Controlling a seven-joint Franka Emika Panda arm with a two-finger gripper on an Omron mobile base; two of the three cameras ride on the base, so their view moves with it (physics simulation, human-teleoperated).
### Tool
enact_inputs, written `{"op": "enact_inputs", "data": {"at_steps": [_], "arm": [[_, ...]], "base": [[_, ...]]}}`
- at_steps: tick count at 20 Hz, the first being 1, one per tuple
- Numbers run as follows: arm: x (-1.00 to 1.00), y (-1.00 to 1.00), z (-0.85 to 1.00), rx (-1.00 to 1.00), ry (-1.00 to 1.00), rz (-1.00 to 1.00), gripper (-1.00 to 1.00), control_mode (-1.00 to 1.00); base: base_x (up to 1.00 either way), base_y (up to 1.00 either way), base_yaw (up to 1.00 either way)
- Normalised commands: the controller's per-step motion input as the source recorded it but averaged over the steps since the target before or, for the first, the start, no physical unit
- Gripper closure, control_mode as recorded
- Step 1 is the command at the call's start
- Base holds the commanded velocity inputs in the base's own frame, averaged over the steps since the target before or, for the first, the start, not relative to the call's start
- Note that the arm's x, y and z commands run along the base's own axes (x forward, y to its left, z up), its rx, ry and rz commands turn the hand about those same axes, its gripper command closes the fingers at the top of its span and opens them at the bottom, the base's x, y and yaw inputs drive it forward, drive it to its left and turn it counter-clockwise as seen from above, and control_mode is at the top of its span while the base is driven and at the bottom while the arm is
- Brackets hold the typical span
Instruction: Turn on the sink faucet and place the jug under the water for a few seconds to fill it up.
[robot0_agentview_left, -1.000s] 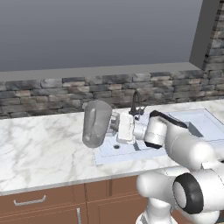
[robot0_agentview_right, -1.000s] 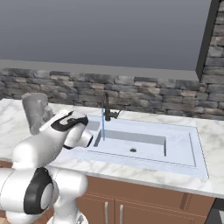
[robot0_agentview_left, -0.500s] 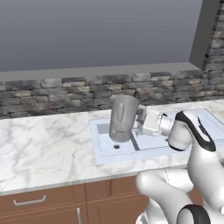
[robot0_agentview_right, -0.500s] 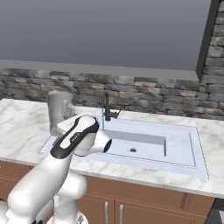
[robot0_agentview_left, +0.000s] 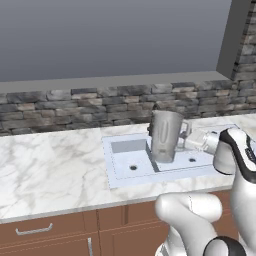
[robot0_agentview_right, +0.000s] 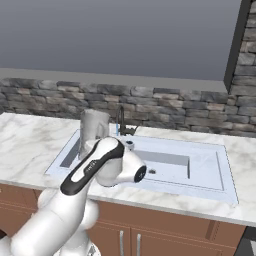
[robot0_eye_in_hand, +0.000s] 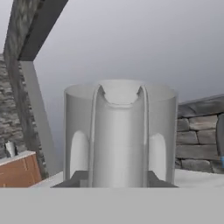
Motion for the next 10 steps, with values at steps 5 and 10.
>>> {"op": "enact_inputs", "data": {"at_steps": [5,10], "arm": [[0.00,-0.98,-0.12,-0.14,0.13,-0.10,1.00,-1.00],[0.04,-0.63,-0.34,-0.27,0.00,-0.01,1.00,-1.00]], "base": [[0.00,0.00,0.00],[0.00,0.00,0.00]]}}
